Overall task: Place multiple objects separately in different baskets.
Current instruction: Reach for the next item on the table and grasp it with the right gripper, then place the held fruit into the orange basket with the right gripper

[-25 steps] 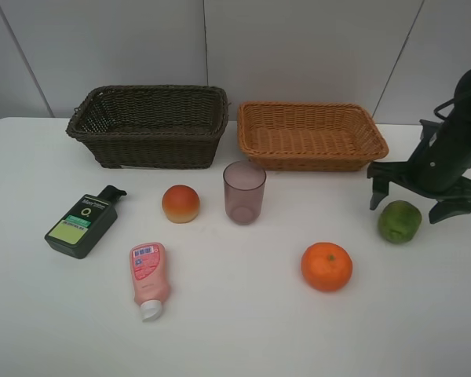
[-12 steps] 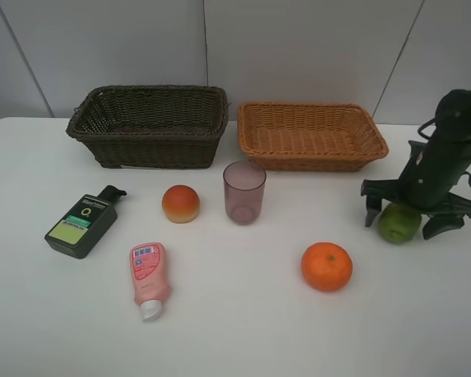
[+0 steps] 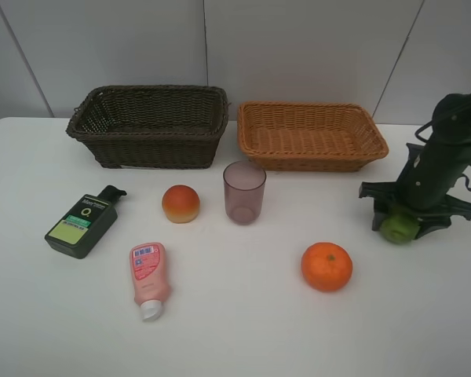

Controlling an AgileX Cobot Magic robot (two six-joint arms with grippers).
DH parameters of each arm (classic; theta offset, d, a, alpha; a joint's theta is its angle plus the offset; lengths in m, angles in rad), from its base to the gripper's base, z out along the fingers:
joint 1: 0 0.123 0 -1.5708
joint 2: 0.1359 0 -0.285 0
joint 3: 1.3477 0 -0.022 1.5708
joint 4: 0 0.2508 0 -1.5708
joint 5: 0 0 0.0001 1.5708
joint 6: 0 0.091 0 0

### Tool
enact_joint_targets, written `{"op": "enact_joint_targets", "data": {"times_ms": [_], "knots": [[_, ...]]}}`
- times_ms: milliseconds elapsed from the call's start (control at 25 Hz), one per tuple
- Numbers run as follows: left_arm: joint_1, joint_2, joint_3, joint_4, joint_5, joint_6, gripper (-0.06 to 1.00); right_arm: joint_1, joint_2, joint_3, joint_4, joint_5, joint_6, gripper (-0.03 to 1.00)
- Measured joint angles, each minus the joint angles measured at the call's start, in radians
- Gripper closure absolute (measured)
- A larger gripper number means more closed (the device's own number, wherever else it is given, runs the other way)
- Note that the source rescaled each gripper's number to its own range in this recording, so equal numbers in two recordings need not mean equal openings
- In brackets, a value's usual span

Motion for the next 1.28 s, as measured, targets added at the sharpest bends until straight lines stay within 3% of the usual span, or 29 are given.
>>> {"op": "enact_joint_targets", "data": {"times_ms": [840, 1000, 1280], "knots": [[0.000, 0.000, 0.000, 0.000, 0.000, 0.000, 0.01, 0.000, 0.000, -0.012, 0.000, 0.017, 0.000, 0.96], [0.000, 0.000, 0.000, 0.000, 0.000, 0.000, 0.01, 0.000, 0.000, -0.090, 0.000, 0.142, -0.044, 0.96], [0.000, 0.000, 0.000, 0.000, 0.000, 0.000, 0.01, 0.016, 0.000, -0.314, 0.054, 0.441, -0.308, 0.96]]}}
